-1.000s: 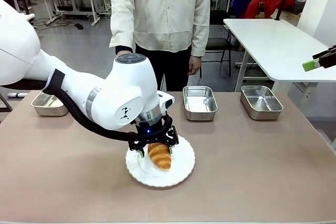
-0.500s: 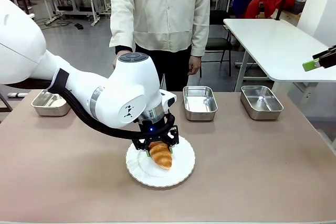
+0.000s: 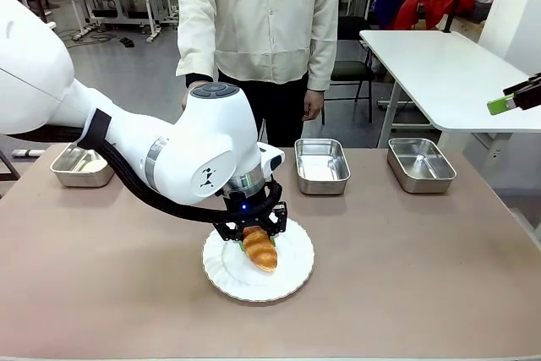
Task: Place the bread in the container.
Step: Place the Butter Roll into the Airtight Container indicated by the human.
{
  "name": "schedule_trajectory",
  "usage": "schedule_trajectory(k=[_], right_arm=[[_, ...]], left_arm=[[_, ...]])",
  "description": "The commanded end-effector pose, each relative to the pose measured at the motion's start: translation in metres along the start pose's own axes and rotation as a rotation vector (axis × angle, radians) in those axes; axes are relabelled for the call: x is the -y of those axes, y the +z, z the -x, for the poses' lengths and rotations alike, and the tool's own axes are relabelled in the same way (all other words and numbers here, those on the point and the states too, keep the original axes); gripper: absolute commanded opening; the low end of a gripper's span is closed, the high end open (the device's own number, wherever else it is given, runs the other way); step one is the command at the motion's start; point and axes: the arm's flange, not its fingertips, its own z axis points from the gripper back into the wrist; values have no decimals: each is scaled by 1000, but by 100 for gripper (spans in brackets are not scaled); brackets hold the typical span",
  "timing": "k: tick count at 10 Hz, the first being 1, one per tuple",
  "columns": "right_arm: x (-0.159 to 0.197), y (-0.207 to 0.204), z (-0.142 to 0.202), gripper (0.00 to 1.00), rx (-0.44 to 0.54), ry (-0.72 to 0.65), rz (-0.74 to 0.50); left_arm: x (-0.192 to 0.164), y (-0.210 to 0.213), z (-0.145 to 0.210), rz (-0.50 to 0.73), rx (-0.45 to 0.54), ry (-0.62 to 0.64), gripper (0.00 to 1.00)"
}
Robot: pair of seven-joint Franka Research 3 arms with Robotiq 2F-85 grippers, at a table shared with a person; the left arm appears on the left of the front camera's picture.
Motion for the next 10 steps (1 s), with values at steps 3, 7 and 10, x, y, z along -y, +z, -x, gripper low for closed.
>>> schedule_trajectory(k=[3,7,10], right_arm=[[1,0,1,100,23,9,-15],[1,0,1,100,23,9,-15],[1,0,1,100,23,9,-15]], left_arm=[[0,0,0,0,0,0,61],[-7,64,-18,12,125,-95,61],[-28,140,-44,-46,202,-149,61]])
